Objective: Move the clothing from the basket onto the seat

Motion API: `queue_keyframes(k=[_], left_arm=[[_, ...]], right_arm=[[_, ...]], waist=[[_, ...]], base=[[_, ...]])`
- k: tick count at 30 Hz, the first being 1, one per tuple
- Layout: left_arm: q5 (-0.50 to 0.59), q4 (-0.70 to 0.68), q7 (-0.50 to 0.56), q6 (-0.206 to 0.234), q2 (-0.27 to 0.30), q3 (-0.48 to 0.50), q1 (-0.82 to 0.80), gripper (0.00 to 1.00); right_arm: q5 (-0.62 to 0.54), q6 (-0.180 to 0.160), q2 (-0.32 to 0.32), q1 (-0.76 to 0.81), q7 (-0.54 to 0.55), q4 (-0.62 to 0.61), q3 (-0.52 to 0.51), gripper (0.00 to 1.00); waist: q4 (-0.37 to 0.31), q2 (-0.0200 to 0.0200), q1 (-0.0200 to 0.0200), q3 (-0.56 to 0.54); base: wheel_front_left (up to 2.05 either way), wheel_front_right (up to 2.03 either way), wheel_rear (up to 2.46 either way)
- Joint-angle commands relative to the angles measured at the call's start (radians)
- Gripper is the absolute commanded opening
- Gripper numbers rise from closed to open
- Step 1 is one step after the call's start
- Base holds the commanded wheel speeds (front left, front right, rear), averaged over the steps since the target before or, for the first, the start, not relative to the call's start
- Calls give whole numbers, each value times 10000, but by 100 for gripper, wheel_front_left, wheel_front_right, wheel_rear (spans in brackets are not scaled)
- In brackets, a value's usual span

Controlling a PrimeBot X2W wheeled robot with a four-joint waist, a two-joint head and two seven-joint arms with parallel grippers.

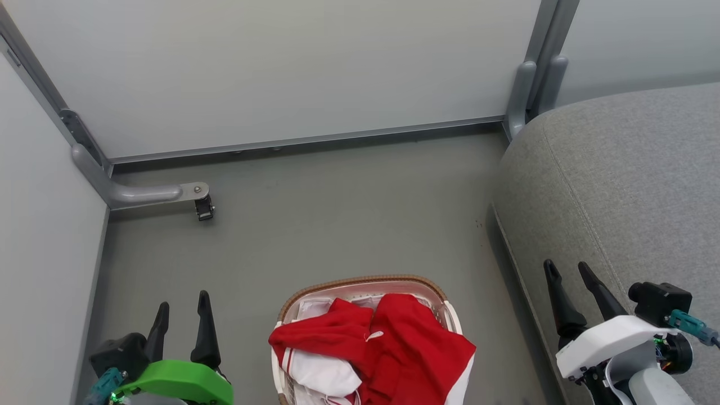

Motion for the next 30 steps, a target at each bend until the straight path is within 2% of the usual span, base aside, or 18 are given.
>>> queue_keyframes(k=[1,30], left_arm=[[306,-66,-108,70,69,-9,78,100],[2552,39,-716,173,64,-193,273,100]], right_arm=[[-272,3,-97,-40,-109,-23,38,100],[-2537,3,-109,-21,-722,328,83,100]], waist=[[0,-1,0,-9],[12,-1,0,98]], base=[[0,0,0],[0,0,0]])
